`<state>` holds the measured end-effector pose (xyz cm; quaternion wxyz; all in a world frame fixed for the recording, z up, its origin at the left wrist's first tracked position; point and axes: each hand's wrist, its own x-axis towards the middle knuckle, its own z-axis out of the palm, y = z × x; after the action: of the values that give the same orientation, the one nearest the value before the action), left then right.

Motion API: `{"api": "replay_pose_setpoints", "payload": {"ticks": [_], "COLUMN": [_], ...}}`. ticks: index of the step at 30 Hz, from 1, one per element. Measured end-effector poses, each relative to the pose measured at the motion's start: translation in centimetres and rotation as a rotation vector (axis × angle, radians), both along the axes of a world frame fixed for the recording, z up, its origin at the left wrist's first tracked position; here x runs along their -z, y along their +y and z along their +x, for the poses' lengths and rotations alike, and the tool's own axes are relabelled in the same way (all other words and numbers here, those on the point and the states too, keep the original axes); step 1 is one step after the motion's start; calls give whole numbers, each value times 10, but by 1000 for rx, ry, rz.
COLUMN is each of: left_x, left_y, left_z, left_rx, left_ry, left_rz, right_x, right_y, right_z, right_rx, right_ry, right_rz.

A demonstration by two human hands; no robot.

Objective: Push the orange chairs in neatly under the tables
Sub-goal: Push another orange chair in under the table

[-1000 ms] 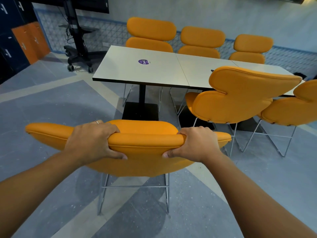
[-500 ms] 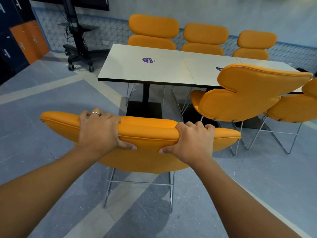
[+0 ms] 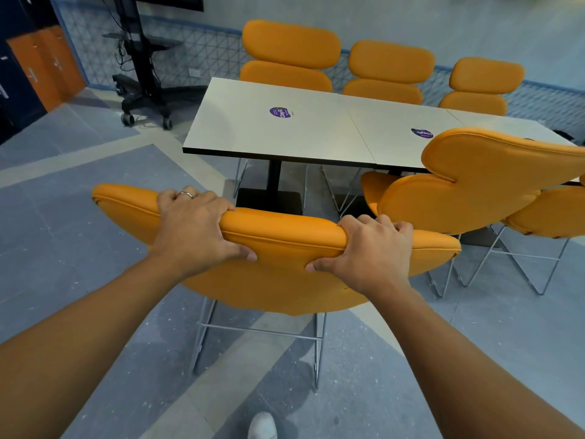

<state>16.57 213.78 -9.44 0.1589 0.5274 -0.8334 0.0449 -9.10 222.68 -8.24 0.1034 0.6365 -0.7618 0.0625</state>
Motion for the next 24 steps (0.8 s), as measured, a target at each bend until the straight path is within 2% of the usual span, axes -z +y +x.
{"api": "replay_pose_setpoints", "payload": {"ticks": [13,17,24], "left_x": [-2,-4,2], "left_y": [-123,-146,-140], "left_z": [-8,-24,-50], "left_rx": [44,47,42], "left_ry": [99,118,99], "left_rz": [84,23,-56], "right_x": [13,3,0], "right_y": [-113,-143,-146], "right_z": [-1,-22,-52], "right_rx": [47,35,32], "right_ry": [25,18,5], "right_rz": [-30,-5,35]}}
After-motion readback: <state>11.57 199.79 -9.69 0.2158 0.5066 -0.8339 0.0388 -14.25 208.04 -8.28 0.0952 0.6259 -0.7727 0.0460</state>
